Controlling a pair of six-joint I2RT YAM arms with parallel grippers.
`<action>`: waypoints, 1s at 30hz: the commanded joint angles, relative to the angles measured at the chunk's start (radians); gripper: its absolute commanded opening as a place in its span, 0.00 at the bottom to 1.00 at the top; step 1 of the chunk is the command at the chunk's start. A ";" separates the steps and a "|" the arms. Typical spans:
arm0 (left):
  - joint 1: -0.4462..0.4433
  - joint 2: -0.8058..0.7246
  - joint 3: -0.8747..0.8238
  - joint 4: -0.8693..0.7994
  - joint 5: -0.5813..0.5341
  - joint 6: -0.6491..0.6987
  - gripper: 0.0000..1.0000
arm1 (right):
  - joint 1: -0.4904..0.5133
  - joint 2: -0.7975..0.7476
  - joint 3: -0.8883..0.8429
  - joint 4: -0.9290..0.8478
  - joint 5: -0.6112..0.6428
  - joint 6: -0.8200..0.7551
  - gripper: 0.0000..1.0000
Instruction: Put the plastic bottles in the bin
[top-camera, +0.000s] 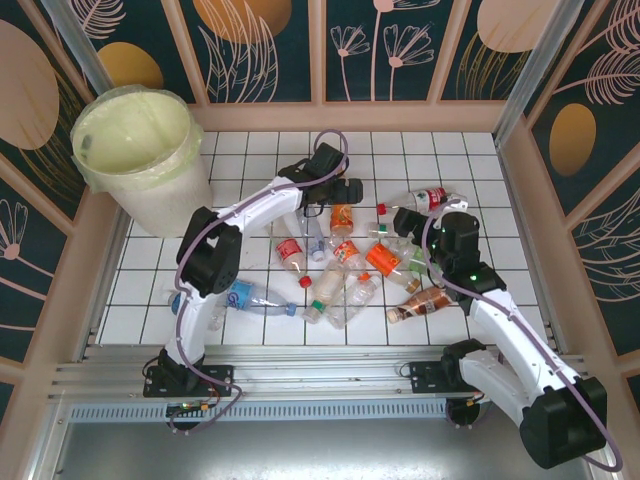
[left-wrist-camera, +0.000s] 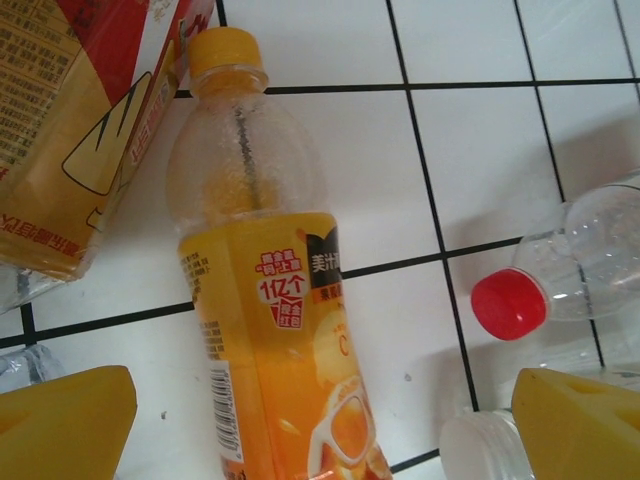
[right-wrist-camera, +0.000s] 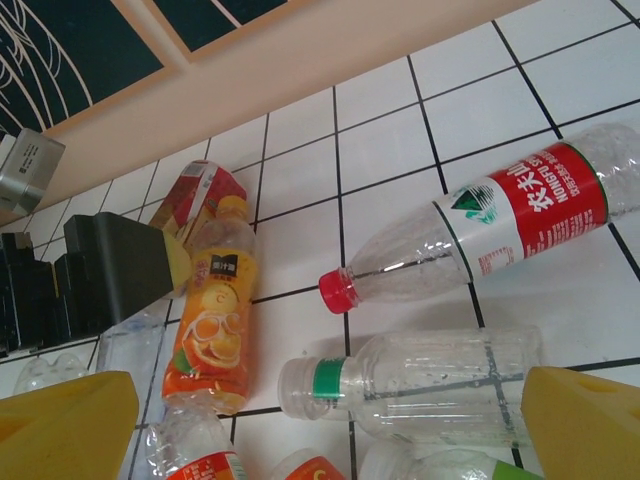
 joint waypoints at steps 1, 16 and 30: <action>-0.007 0.039 0.050 -0.057 -0.027 -0.016 0.94 | 0.001 -0.029 -0.024 -0.006 0.030 0.008 0.99; -0.016 0.171 0.158 -0.141 -0.071 -0.047 0.84 | 0.000 -0.064 -0.049 -0.009 0.029 0.013 0.98; -0.017 0.239 0.202 -0.137 -0.037 -0.065 0.81 | -0.003 -0.083 -0.059 -0.015 0.013 0.026 0.98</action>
